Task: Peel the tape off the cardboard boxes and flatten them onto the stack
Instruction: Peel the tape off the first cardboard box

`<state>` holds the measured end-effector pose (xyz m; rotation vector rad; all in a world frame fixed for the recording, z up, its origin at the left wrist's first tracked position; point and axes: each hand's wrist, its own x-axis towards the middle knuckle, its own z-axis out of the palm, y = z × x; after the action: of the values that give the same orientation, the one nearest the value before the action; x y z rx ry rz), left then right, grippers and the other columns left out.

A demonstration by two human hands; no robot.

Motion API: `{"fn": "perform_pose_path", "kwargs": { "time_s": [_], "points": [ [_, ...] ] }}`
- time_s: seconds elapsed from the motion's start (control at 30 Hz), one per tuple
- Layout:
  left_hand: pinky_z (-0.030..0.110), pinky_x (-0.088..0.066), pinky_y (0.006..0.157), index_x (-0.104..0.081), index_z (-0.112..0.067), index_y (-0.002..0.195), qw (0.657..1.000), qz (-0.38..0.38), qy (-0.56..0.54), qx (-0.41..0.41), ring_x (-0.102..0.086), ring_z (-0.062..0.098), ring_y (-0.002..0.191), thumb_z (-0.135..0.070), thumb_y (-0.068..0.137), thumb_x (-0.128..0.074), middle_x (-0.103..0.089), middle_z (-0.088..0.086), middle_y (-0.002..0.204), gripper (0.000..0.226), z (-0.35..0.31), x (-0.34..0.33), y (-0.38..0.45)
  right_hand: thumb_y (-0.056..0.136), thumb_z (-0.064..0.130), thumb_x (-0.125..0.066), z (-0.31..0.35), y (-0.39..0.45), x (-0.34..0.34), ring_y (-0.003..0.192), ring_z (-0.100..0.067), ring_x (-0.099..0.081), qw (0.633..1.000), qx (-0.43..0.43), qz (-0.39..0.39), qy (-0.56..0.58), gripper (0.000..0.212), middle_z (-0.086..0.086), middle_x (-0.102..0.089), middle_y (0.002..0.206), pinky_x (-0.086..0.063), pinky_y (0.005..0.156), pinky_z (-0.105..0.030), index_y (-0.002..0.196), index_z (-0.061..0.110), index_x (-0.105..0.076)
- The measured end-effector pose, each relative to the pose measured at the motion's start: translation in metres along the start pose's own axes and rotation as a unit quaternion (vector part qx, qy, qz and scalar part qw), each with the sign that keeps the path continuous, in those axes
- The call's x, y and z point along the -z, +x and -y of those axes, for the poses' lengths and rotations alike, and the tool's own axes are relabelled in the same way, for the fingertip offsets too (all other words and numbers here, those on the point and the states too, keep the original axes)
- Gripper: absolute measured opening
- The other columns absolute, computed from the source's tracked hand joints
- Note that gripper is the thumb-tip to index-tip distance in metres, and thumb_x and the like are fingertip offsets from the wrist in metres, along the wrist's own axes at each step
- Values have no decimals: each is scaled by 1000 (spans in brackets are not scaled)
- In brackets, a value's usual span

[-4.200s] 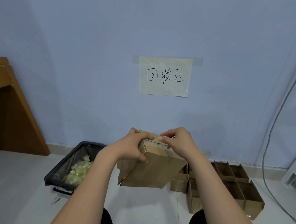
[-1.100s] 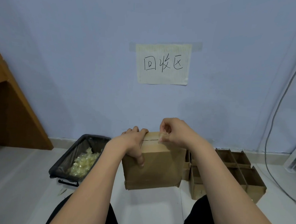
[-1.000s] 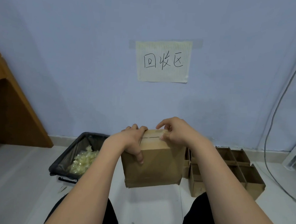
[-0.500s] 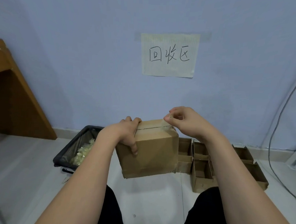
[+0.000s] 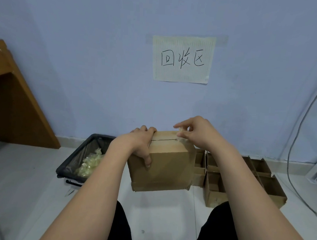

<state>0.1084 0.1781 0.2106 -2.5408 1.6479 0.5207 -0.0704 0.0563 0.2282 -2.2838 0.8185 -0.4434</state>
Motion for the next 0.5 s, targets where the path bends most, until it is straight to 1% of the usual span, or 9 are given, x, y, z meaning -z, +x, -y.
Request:
{"fn": "perform_pose_path", "kwargs": {
  "time_s": [0.07, 0.13, 0.23, 0.3, 0.37, 0.43, 0.5],
  "points": [
    [51, -47, 103, -12, -34, 157, 1000, 14, 7, -1, -33, 29, 139, -37, 62, -94, -33, 2, 144, 126, -1, 0, -1, 83, 22, -77, 0, -1, -1, 79, -4, -57, 1000, -19, 15, -10, 10, 9, -66, 84, -38, 61, -14, 91, 27, -78],
    [52, -46, 105, -6, -39, 158, 1000, 23, 16, -3, -31, 30, 141, -37, 63, -94, -31, 4, 146, 129, 0, 1, -2, 79, 21, -82, -1, -2, 1, 82, -7, -62, 999, -28, 20, 10, 6, 10, -71, 80, -39, 59, -15, 83, 22, -78],
    [54, -46, 105, -7, -40, 157, 1000, 19, 20, 0, -30, 30, 141, -37, 62, -94, -31, 3, 145, 129, 0, 1, -2, 74, 23, -87, 0, -5, 3, 89, -9, -65, 999, -29, 23, 34, 11, 3, -73, 87, -42, 62, -21, 80, 23, -78],
    [52, -47, 104, -9, -38, 156, 1000, 21, 18, -1, -33, 30, 139, -36, 62, -94, -32, 4, 143, 127, -2, 1, -3, 72, 27, -88, 2, -5, 2, 90, -9, -65, 998, -33, 31, 49, 14, -1, -73, 90, -44, 65, -23, 80, 26, -77],
    [51, -49, 101, -11, -34, 155, 1000, 24, 12, -5, -38, 28, 135, -36, 63, -93, -34, 4, 140, 124, -5, 0, -3, 70, 31, -89, 4, -5, 0, 89, -9, -65, 997, -27, 31, 66, 16, 2, -72, 91, -46, 69, -24, 80, 26, -76],
    [50, -51, 99, -13, -30, 154, 1000, 17, 1, -8, -43, 27, 129, -38, 65, -91, -36, 3, 139, 119, -8, -1, -3, 70, 33, -89, 6, -4, -3, 91, -7, -66, 997, -13, 21, 76, 19, 6, -70, 96, -48, 74, -24, 80, 25, -75],
    [50, -50, 99, -10, -32, 154, 1000, 3, -18, -18, -45, 26, 127, -39, 68, -88, -36, 1, 140, 116, -10, -1, -2, 74, 30, -86, 7, -3, -5, 92, -7, -67, 996, -3, 21, 81, 15, 5, -71, 103, -51, 77, -23, 82, 23, -75]
  ]
}}
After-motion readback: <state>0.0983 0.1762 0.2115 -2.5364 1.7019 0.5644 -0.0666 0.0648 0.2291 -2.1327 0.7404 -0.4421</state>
